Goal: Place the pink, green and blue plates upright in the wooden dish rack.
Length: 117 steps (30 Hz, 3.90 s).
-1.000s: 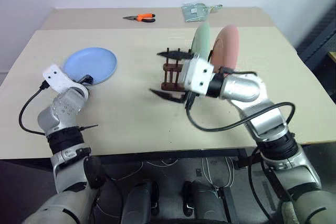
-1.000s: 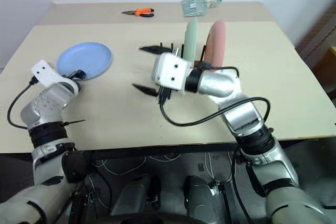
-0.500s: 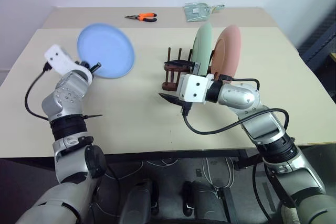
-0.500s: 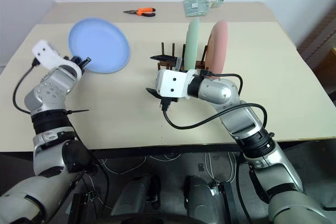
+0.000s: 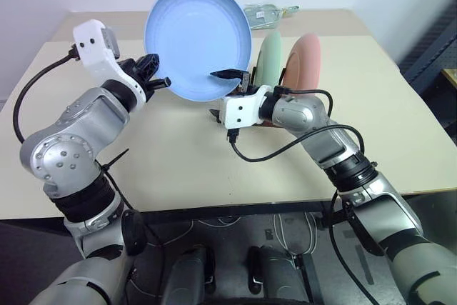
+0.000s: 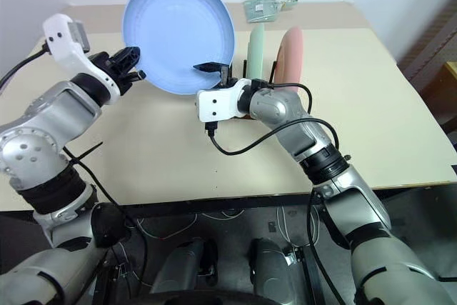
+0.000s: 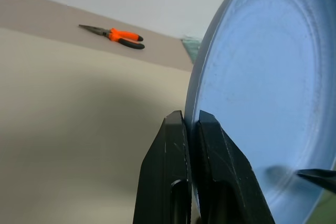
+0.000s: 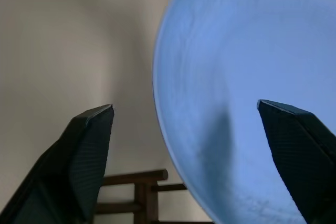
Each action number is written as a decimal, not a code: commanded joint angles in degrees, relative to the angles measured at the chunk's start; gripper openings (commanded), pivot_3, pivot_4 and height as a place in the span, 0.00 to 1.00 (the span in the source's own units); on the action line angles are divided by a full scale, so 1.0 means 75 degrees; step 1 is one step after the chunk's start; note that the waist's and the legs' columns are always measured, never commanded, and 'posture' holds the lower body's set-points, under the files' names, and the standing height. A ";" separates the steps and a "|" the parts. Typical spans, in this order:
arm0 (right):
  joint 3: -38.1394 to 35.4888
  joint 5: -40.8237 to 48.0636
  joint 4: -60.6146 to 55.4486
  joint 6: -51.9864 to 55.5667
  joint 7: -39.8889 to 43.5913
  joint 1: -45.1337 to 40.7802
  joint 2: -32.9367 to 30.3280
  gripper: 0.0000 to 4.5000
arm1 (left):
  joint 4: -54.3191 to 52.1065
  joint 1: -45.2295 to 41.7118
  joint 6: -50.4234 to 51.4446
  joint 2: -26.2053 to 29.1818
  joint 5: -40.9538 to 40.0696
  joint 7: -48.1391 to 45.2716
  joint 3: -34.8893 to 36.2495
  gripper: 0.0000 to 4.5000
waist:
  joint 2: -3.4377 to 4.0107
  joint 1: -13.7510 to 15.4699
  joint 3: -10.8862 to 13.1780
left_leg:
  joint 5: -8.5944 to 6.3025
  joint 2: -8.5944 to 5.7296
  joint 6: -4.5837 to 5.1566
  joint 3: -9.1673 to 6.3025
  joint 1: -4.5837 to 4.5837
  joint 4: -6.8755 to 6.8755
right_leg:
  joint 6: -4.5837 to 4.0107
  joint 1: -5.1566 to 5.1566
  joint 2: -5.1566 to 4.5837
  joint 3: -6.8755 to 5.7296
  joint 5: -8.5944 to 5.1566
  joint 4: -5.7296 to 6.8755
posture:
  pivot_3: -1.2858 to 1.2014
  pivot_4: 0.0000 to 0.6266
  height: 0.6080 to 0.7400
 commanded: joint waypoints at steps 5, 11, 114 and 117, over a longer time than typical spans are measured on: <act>-0.0222 -0.0285 0.0038 -0.0503 -0.0353 -0.0242 0.0058 0.14 | -0.0327 -0.0087 0.0157 0.0124 -0.0642 0.0348 0.0176 0.00 | 0.0000 -0.0004 0.0000 | 0.0000 -0.0001 0.0000 0.0000 0.0000 0.0000 | 0.0000 0.0002 0.0003 -0.0001 0.0000 0.0000 | 0.52 0.24 1.00; -0.0326 -0.0582 -0.0013 -0.0797 -0.0571 -0.0311 -0.0010 0.00 | 0.0122 -0.0657 -0.1725 -0.0350 -0.1046 0.0624 0.0938 0.45 | -0.0001 0.0010 0.0001 | 0.0000 -0.0001 -0.0002 -0.0001 0.0000 0.0001 | 0.0000 0.0004 0.0003 -0.0001 0.0000 -0.0002 | 0.52 0.24 1.00; -0.2294 0.3851 -0.3614 0.4842 0.1176 0.2283 -0.2372 0.01 | -0.0235 0.4568 -0.5549 0.1878 0.4387 -0.6765 -0.5096 0.56 | 0.0018 0.0041 0.0003 | -0.0011 0.0010 0.0018 0.0023 -0.0016 -0.0012 | -0.0036 -0.0033 -0.0029 -0.0016 0.0005 -0.0005 | 0.52 0.24 1.00; -0.2251 0.3737 -0.3609 0.4758 0.1154 0.2203 -0.2296 0.01 | -0.0230 0.4541 -0.5517 0.1852 0.4375 -0.6749 -0.5102 0.56 | 0.0018 0.0038 0.0003 | -0.0010 0.0010 0.0017 0.0022 -0.0016 -0.0012 | -0.0036 -0.0033 -0.0028 -0.0016 0.0005 -0.0004 | 0.52 0.24 1.00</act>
